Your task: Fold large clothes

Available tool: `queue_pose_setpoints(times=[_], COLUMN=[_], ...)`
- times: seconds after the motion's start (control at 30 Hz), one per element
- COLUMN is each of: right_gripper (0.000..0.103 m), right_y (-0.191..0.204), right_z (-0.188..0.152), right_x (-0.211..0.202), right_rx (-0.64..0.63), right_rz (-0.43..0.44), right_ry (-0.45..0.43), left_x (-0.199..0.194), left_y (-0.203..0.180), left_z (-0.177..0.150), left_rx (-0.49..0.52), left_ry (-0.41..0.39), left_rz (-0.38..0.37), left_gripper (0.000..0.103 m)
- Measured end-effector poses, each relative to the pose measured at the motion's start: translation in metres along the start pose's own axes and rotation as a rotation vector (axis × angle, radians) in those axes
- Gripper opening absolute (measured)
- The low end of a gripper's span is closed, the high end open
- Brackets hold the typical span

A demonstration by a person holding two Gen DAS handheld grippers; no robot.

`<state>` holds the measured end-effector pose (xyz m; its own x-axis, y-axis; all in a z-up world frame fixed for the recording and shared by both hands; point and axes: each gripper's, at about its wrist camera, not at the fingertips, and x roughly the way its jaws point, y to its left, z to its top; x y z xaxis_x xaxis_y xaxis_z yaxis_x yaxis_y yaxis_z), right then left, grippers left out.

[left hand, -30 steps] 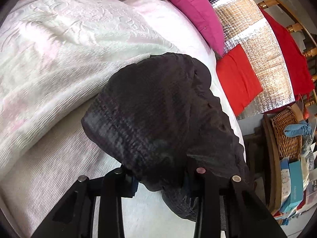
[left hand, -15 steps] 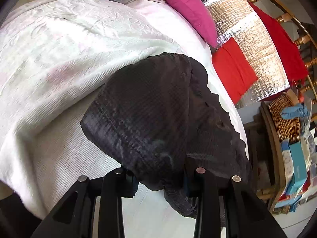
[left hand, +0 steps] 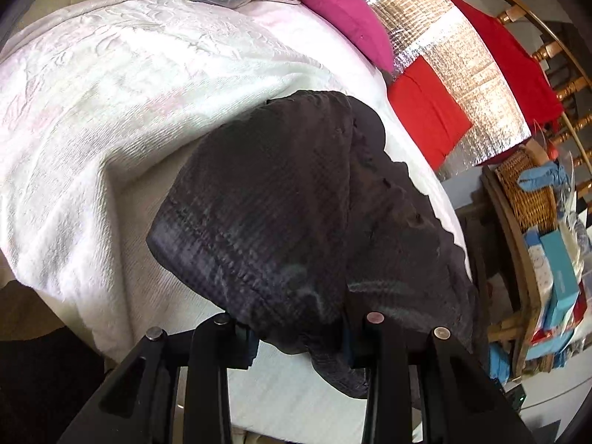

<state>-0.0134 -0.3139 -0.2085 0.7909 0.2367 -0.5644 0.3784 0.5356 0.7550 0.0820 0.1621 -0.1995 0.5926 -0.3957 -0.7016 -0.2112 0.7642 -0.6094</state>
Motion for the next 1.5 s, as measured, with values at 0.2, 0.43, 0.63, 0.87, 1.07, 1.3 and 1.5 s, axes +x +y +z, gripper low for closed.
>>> queue_pose_setpoints(times=[0.2,0.43,0.63,0.87,1.07,1.3,1.5], right_gripper=[0.045,0.069,0.071,0.076,0.076,0.037,0.024], right_y=[-0.002,-0.002,-0.009,-0.003,0.017,0.032,0.052], right_z=[0.005,0.005,0.005,0.039,0.068,0.073,0.084], right_x=[0.002,-0.007,-0.054,-0.102,-0.06,0.0,-0.005], right_rx=[-0.015,-0.008,-0.108,-0.226,-0.295,-0.44,-0.47], right_rz=[0.001,-0.024,-0.073,-0.193,-0.224,-0.334,-0.32], right_ry=[0.04,0.137,0.183,0.047,0.082,0.122,0.043], left_x=[0.001,-0.016,-0.062,-0.053,0.0,0.013,0.009], left_y=[0.004,0.004,0.011,0.001,-0.01,-0.016,-0.031], left_z=[0.005,-0.003,0.005,0.049,0.075,0.084,0.104], left_rx=[-0.013,0.055,0.185,0.27,0.296,0.311,0.319], left_ry=[0.032,0.136,0.063,0.04,0.137,0.101,0.03], left_rz=[0.005,0.054,0.159,0.274,0.286,0.272,0.263], left_gripper=[0.044,0.068,0.076,0.081,0.081,0.04,0.017])
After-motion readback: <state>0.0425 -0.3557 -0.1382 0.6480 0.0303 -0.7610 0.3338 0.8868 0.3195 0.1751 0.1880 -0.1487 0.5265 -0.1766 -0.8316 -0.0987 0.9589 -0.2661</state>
